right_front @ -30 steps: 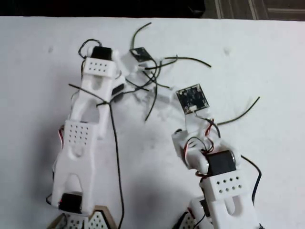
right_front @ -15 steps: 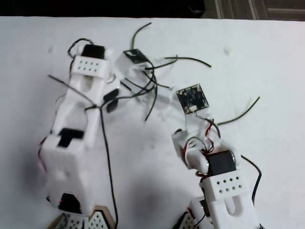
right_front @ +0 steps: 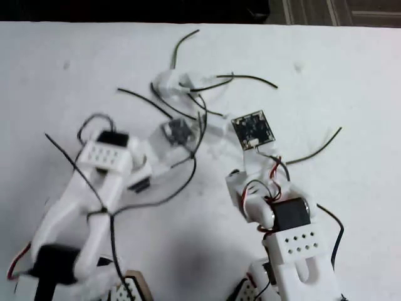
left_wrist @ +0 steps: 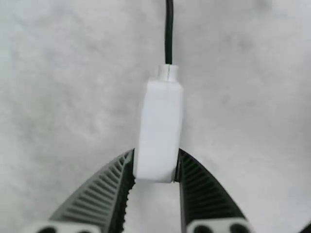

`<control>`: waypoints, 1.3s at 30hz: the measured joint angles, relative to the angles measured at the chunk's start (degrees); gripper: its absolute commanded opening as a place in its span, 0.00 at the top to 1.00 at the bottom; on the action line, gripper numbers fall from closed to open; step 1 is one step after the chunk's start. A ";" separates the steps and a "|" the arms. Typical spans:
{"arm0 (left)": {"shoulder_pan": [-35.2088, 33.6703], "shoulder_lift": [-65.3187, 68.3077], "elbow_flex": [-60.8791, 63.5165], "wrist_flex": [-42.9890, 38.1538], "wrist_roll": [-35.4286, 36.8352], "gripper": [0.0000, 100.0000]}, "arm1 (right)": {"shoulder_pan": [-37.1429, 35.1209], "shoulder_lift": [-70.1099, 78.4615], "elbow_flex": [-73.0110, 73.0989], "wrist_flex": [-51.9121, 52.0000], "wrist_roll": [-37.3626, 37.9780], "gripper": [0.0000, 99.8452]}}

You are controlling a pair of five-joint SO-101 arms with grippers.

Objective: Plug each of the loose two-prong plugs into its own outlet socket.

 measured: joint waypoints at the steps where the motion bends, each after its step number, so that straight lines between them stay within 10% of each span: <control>1: 0.00 -1.93 2.81 -1.67 -0.18 0.84 | 0.00 0.00 0.00 0.00 0.00 0.92; 21: -6.07 -40.70 20.66 -8.44 4.75 0.76 | 0.00 0.00 0.00 0.00 0.00 0.92; 39: -9.58 -43.25 27.87 -9.23 17.14 0.76 | -1.85 0.09 -0.09 0.00 1.05 0.91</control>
